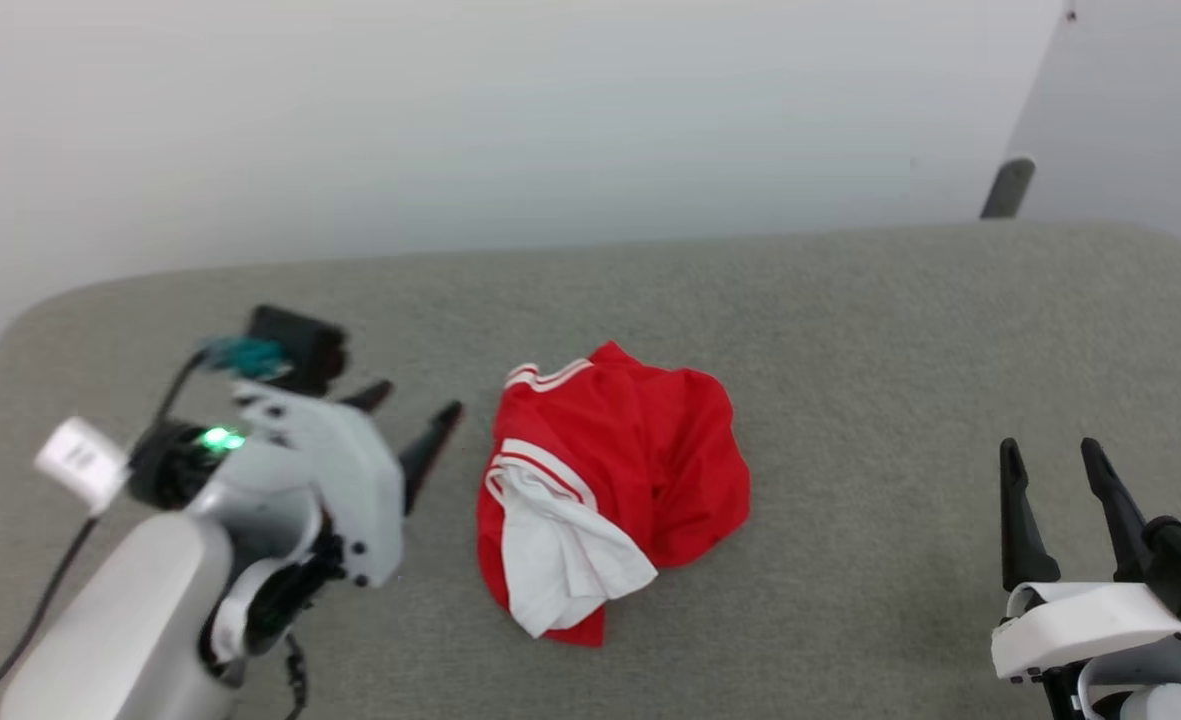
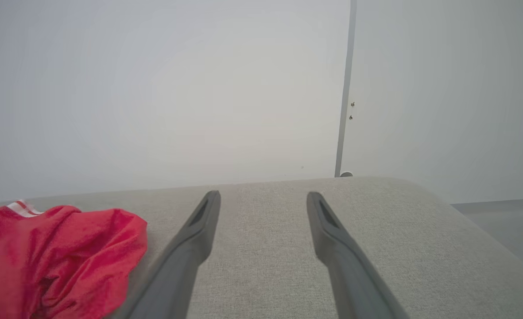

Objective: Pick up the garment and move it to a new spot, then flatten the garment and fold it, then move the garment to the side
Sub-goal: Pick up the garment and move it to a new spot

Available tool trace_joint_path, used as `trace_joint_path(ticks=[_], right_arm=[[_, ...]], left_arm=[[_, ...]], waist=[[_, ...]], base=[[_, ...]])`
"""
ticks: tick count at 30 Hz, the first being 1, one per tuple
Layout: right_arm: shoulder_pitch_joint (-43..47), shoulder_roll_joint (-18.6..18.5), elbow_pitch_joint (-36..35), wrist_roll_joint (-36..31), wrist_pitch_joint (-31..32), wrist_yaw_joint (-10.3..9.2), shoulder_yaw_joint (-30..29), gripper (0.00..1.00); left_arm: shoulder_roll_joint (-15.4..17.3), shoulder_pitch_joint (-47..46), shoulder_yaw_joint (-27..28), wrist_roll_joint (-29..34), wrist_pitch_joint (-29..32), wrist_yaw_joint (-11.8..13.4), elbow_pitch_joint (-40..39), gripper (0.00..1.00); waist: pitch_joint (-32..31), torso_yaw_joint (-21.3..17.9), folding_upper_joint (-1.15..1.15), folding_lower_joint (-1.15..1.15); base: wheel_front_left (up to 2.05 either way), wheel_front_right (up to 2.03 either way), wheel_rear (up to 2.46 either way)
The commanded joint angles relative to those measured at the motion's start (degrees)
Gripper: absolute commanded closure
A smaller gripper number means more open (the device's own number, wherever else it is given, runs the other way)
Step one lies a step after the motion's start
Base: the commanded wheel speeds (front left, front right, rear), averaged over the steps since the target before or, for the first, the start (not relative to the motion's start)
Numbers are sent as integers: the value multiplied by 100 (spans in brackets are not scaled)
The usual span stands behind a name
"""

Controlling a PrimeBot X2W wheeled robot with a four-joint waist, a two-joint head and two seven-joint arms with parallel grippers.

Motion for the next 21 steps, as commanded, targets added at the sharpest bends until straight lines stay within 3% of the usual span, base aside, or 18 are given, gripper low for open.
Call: trace_joint_path(ticks=[1,12,21], right_arm=[[101,-1,-28,2,-5,2,21,0],[392,-124,33,109,-137,2,84,0],[607,-201,96,151,-228,2,138,0]], left_arm=[[48,154,79,74,-227,15,-67,0],[173,1447,889,393,-2904,-10,-263,0],[108,2444,1316,277,-4146,-2,48,0]], waist=[[-199,185,0,0],[-522,438,0,0],[-667,541,0,0]], base=[[0,0,0],[0,0,0],[0,0,0]])
